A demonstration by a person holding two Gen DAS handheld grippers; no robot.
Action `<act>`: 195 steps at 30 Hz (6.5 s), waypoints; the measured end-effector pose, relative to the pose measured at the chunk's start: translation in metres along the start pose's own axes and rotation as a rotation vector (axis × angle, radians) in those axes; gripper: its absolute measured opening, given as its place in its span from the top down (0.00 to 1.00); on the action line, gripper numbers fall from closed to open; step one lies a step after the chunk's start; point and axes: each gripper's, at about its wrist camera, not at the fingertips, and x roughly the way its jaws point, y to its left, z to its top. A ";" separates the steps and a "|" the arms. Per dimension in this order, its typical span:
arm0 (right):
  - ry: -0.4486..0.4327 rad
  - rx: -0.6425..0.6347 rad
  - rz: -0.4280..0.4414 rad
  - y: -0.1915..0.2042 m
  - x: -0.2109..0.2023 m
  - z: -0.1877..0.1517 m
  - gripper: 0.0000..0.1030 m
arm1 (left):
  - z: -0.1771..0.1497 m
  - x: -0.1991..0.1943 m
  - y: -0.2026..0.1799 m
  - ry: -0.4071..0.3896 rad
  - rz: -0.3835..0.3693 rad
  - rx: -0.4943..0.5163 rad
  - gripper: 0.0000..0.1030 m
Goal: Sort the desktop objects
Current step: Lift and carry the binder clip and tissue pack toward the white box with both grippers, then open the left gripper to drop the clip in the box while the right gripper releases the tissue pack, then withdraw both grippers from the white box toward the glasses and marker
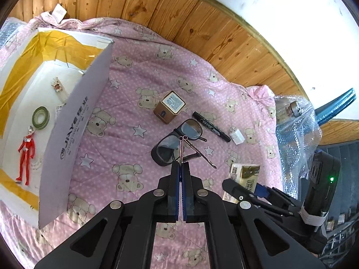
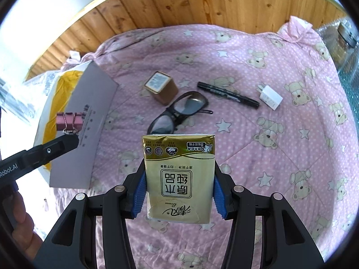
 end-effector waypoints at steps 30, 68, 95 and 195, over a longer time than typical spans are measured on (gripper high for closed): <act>-0.054 -0.151 0.015 0.076 -0.048 -0.029 0.48 | -0.037 -0.081 0.015 -0.134 -0.047 -0.041 0.99; -0.014 -0.349 0.116 0.263 -0.004 0.017 0.48 | 0.006 -0.139 0.206 -0.214 0.002 -0.302 0.99; 0.117 -0.416 0.158 0.305 0.076 0.047 0.48 | 0.100 -0.068 0.261 -0.127 0.043 -0.307 0.99; 0.029 -0.348 0.237 0.238 -0.036 -0.059 0.42 | -0.015 -0.137 0.139 -0.123 0.054 -0.156 0.65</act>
